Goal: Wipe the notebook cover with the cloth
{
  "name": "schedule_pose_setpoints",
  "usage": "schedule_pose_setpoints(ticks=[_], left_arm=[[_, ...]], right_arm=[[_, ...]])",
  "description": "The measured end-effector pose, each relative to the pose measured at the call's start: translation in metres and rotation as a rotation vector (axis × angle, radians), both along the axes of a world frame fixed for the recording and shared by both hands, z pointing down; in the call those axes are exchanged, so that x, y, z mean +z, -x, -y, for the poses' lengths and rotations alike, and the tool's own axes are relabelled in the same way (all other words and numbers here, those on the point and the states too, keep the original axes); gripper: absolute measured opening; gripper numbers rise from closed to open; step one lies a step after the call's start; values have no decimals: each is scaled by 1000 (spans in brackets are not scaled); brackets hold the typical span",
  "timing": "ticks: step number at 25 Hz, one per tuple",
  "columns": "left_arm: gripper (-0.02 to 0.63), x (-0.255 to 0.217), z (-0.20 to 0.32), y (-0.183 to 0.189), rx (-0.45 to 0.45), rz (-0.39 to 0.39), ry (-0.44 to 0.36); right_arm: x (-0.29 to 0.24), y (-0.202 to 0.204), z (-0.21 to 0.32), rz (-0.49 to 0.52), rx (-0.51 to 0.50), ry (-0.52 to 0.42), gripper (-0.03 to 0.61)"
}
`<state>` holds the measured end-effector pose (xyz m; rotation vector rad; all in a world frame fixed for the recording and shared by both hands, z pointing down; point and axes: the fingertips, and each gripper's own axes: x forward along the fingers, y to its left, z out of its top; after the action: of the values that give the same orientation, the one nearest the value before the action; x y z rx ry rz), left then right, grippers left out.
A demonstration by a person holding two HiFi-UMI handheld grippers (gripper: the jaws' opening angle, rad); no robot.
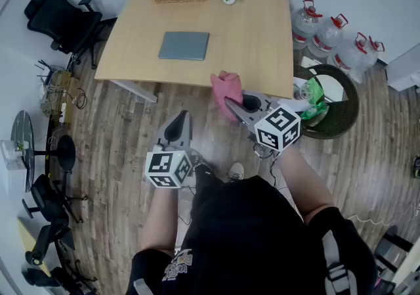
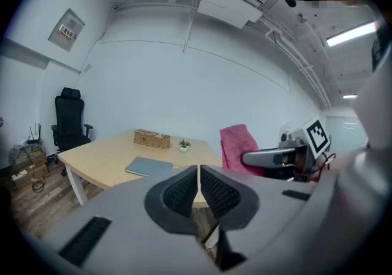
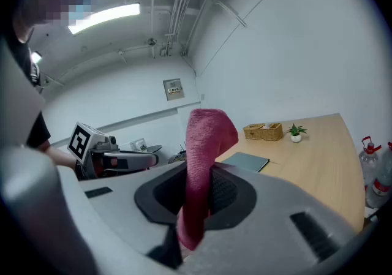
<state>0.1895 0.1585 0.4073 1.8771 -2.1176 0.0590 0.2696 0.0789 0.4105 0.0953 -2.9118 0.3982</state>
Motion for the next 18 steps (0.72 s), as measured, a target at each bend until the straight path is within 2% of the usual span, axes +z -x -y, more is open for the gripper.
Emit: schedule_pose_setpoints(ticks=[18], left_arm=[[15,6,11,30,-12,-7,8]], right_arm=[[5,26,14,-3,18,35,63]])
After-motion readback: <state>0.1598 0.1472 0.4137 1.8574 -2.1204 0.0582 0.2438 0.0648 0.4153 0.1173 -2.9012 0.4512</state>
